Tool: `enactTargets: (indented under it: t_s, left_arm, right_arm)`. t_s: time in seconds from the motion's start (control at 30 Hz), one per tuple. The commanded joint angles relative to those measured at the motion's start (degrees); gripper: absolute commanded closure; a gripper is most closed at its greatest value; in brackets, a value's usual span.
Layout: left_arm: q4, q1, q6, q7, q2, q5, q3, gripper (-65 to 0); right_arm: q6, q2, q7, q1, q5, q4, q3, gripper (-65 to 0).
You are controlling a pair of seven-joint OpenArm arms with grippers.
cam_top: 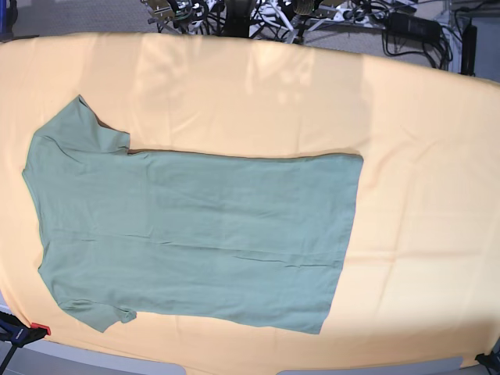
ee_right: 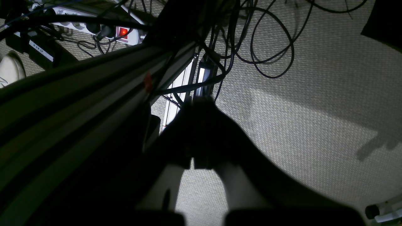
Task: Fold the T-shirt properly
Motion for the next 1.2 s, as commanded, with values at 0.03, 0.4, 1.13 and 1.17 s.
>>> enactTargets:
  t_s: [0.03, 0.4, 1.13, 1.17]
  left_arm:
    - [0.3, 0.2, -0.6, 0.1, 0.3, -0.2, 0.0, 0.0]
    - [1.8, 0.4, -0.6, 5.9, 0.3, -0.2, 0.0, 0.0]
    - [34.8, 19.6, 2.9, 23.0, -8.9, 3.3, 13.2, 0.0]
    - [36.0, 20.7, 2.9, 23.3, -10.2, 2.4, 13.2, 0.0]
  right_arm:
    - [0.0, 0.0, -1.0, 0.0, -0.1, 0.4, 0.1, 0.0]
    - [4.2, 0.3, -6.4, -0.2, -0.3, 2.7, 0.1, 0.0]
    - [18.2, 9.7, -12.6, -22.1, 0.4, 32.5, 0.1, 0.0]
    - [18.1, 10.3, -12.6, -23.9, 0.3, 35.1, 0.1, 0.0]
